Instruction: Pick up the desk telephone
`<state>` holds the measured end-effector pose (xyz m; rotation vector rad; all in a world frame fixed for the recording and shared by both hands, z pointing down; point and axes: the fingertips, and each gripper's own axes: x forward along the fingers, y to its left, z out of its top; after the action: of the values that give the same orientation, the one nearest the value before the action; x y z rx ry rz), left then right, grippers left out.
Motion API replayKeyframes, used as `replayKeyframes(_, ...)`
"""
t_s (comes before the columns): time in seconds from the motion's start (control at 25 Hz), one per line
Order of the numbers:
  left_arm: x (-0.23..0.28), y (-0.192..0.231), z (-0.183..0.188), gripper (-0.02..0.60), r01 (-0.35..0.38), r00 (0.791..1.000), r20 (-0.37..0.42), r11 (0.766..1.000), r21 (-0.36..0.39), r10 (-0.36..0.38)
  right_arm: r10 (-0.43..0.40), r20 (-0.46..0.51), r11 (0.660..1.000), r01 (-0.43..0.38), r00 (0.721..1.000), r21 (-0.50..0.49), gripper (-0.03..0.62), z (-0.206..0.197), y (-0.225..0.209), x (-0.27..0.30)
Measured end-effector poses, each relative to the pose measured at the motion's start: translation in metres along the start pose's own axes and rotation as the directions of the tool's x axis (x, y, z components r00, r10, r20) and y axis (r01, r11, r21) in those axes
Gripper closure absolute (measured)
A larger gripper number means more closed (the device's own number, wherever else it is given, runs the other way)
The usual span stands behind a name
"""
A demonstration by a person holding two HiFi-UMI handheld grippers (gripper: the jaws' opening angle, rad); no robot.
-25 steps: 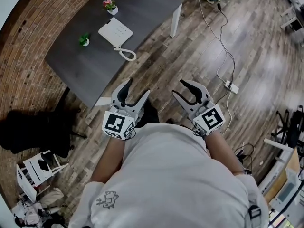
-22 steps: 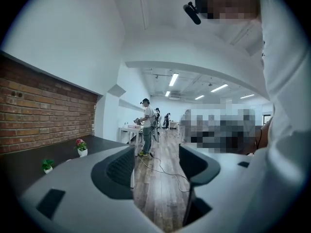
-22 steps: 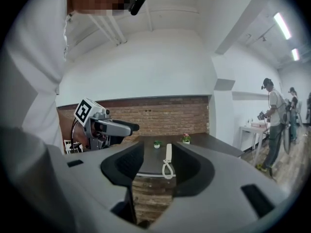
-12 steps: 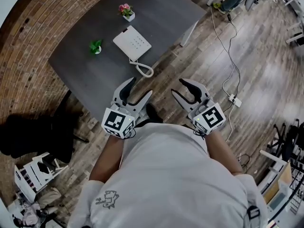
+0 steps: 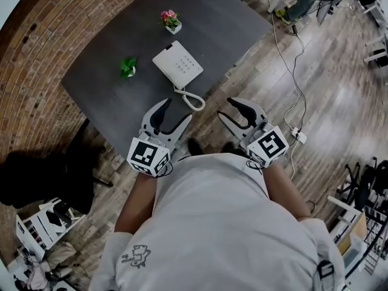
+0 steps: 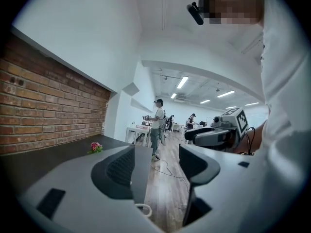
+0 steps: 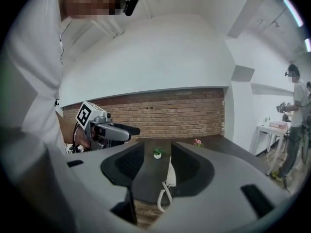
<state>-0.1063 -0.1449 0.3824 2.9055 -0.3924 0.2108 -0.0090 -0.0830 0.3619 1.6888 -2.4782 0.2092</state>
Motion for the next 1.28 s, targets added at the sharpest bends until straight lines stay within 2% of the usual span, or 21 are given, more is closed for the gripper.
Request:
replayKeyframes(0.16, 0.003, 0.015, -0.001, 0.281, -0.027, 1.000, -0.010, 1.000, -0.007, 0.027, 0.036, 0.003, 0.999, -0.036, 0.999, 0.036, 0.417, 0.000, -0.013, 0.021)
replayKeyframes(0.36, 0.013, 0.029, -0.002, 0.281, -0.080, 0.997, -0.024, 0.997, -0.017, 0.079, 0.108, 0.000, 0.994, -0.108, 0.994, 0.015, 0.416, 0.003, -0.033, 0.044)
replayKeyframes(0.48, 0.023, 0.042, 0.000, 0.281, -0.140, 0.990, -0.031, 0.990, -0.014, 0.139, 0.167, -0.003, 0.986, -0.167, 0.986, 0.023, 0.417, 0.001, -0.052, 0.063)
replayKeyframes(0.68, 0.051, 0.064, 0.010, 0.281, -0.248, 0.969, -0.029, 0.968, -0.029, 0.247, 0.294, -0.034, 0.956, -0.294, 0.955, 0.010, 0.418, 0.004, -0.088, 0.095)
replayKeyframes(1.0, 0.098, 0.094, 0.031, 0.282, -0.418, 0.908, -0.019, 0.907, -0.045, 0.418, 0.436, -0.096, 0.898, -0.440, 0.895, -0.024, 0.421, 0.012, -0.154, 0.131)
replayKeyframes(1.28, 0.108, 0.109, 0.025, 0.288, -0.576, 0.817, -0.060, 0.815, -0.060, 0.573, 0.557, -0.141, 0.825, -0.565, 0.818, -0.021, 0.441, 0.001, -0.183, 0.155)
